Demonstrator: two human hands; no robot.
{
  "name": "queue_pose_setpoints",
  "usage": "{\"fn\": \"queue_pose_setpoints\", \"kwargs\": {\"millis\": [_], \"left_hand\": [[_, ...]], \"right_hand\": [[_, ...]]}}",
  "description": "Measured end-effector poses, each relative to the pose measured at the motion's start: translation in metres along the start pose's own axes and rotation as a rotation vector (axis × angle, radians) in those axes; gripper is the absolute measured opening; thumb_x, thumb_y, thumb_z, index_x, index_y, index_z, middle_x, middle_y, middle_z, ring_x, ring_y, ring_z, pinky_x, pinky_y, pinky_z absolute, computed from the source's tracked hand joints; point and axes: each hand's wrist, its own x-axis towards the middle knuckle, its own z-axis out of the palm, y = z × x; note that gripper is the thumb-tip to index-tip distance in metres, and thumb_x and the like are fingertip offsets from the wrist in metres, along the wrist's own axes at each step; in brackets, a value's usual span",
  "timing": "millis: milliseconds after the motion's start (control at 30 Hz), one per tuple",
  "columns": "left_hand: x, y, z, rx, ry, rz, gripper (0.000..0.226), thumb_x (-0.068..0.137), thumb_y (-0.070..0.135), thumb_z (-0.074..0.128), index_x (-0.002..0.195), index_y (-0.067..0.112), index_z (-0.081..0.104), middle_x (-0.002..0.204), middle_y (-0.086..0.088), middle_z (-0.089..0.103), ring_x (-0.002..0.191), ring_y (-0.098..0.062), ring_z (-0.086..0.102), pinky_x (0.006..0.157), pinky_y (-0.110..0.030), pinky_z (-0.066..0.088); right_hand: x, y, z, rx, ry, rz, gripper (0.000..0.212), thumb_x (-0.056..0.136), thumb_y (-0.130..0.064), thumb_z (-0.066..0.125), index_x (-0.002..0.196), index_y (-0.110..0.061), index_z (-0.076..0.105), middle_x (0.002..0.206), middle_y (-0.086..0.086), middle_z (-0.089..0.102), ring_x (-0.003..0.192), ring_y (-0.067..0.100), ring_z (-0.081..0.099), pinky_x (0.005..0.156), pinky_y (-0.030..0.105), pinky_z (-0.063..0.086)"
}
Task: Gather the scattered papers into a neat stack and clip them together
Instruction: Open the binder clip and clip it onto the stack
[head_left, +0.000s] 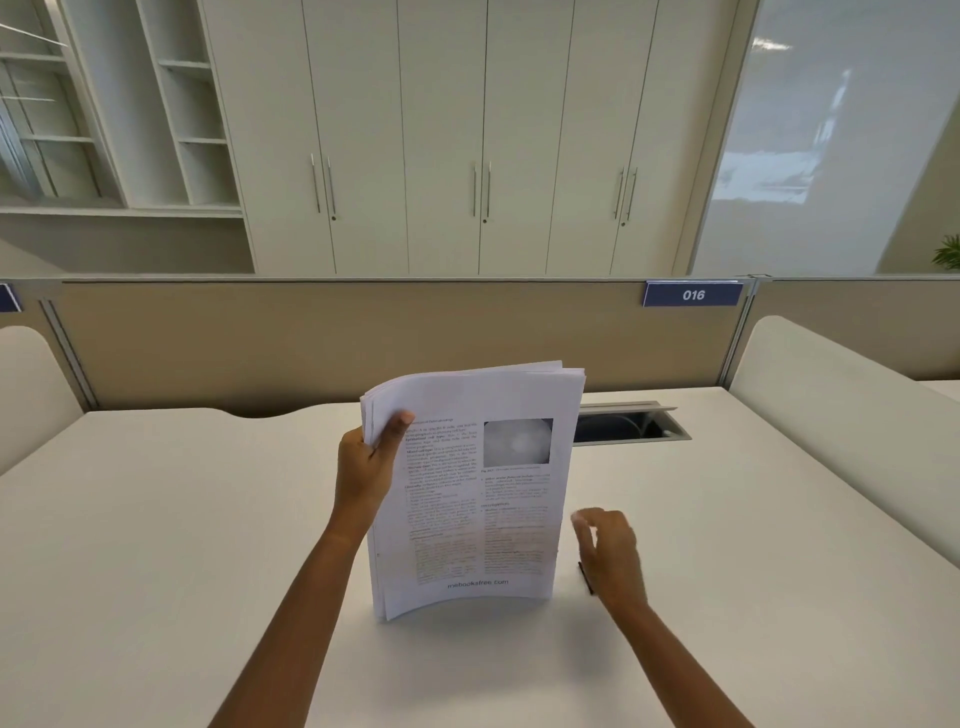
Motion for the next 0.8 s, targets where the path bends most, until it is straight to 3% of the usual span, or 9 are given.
{"fn": "queue_pose_setpoints", "kwargs": {"millis": [100,233,333,400,467,500,567,667,800], "left_hand": [[0.001,0.000,-0.001,-0.006,0.000,0.008,0.080,0.030,0.098,0.038,0.070,0.030,0.051,0.060,0.004,0.054,0.049,0.010,0.057,0.038,-0.002,0.038],[0.002,-0.001,0.000,0.002,0.003,-0.005,0.081,0.028,0.098,0.039,0.071,0.030,0.052,0.061,0.004,0.055,0.049,-0.003,0.060,0.039,-0.003,0.039],[0.002,-0.001,-0.001,-0.003,0.006,-0.022,0.082,0.026,0.098,0.039,0.070,0.029,0.052,0.061,0.004,0.056,0.049,-0.009,0.057,0.039,-0.003,0.039],[0.002,-0.002,-0.001,-0.004,0.003,-0.028,0.083,0.025,0.098,0.039,0.071,0.029,0.053,0.061,0.004,0.056,0.048,-0.008,0.058,0.039,-0.003,0.039],[0.003,-0.003,-0.001,-0.006,0.000,-0.029,0.083,0.025,0.098,0.040,0.071,0.030,0.053,0.062,0.004,0.057,0.048,-0.006,0.059,0.040,-0.003,0.040],[0.003,-0.003,-0.001,-0.005,-0.001,-0.030,0.083,0.025,0.098,0.040,0.071,0.030,0.052,0.062,0.004,0.057,0.048,-0.006,0.059,0.040,-0.003,0.040],[0.004,-0.003,-0.001,-0.010,-0.002,-0.031,0.083,0.025,0.098,0.040,0.071,0.030,0.052,0.062,0.004,0.056,0.048,-0.004,0.060,0.039,-0.003,0.040],[0.004,-0.003,-0.002,-0.025,-0.011,-0.028,0.084,0.025,0.097,0.041,0.072,0.029,0.052,0.062,0.003,0.056,0.048,0.007,0.058,0.038,-0.002,0.039],[0.005,-0.002,-0.002,-0.025,-0.005,-0.035,0.085,0.024,0.097,0.041,0.071,0.028,0.052,0.061,0.003,0.055,0.048,-0.002,0.060,0.038,-0.002,0.038]], "right_hand": [[0.007,0.019,-0.008,-0.184,-0.068,0.170,0.027,0.091,-0.024,0.053,0.112,-0.007,0.059,0.121,0.016,0.051,0.113,0.031,0.048,0.092,0.034,0.039],[0.007,0.026,-0.011,-0.119,-0.108,0.243,0.018,0.085,-0.010,0.058,0.100,0.000,0.062,0.108,0.018,0.063,0.097,0.029,0.059,0.071,0.025,0.039],[0.006,0.028,-0.011,-0.011,-0.069,0.319,0.021,0.085,-0.004,0.058,0.105,0.003,0.057,0.101,0.021,0.064,0.091,0.032,0.063,0.074,0.030,0.045],[0.005,0.028,-0.015,0.031,-0.064,0.354,0.006,0.084,-0.003,0.060,0.079,0.000,0.062,0.078,0.015,0.065,0.077,0.033,0.064,0.071,0.032,0.046],[0.009,0.033,-0.019,0.053,-0.076,0.368,0.041,0.082,-0.001,0.061,0.044,-0.008,0.049,0.050,0.006,0.055,0.058,0.029,0.058,0.061,0.029,0.043],[0.010,0.033,-0.021,0.081,-0.083,0.399,0.048,0.082,-0.002,0.061,0.038,-0.010,0.043,0.045,0.004,0.052,0.052,0.026,0.056,0.057,0.028,0.042],[0.010,0.034,-0.023,0.155,-0.081,0.463,0.047,0.082,-0.002,0.061,0.039,-0.008,0.042,0.048,0.006,0.055,0.048,0.021,0.058,0.053,0.023,0.042],[0.013,0.033,-0.028,0.315,-0.049,0.533,0.037,0.079,0.000,0.062,0.046,-0.005,0.046,0.053,0.008,0.057,0.051,0.021,0.061,0.057,0.022,0.044],[0.017,0.033,-0.031,0.505,-0.050,0.606,0.025,0.077,0.001,0.066,0.057,-0.001,0.051,0.059,0.008,0.050,0.054,0.022,0.057,0.062,0.026,0.050]]}}
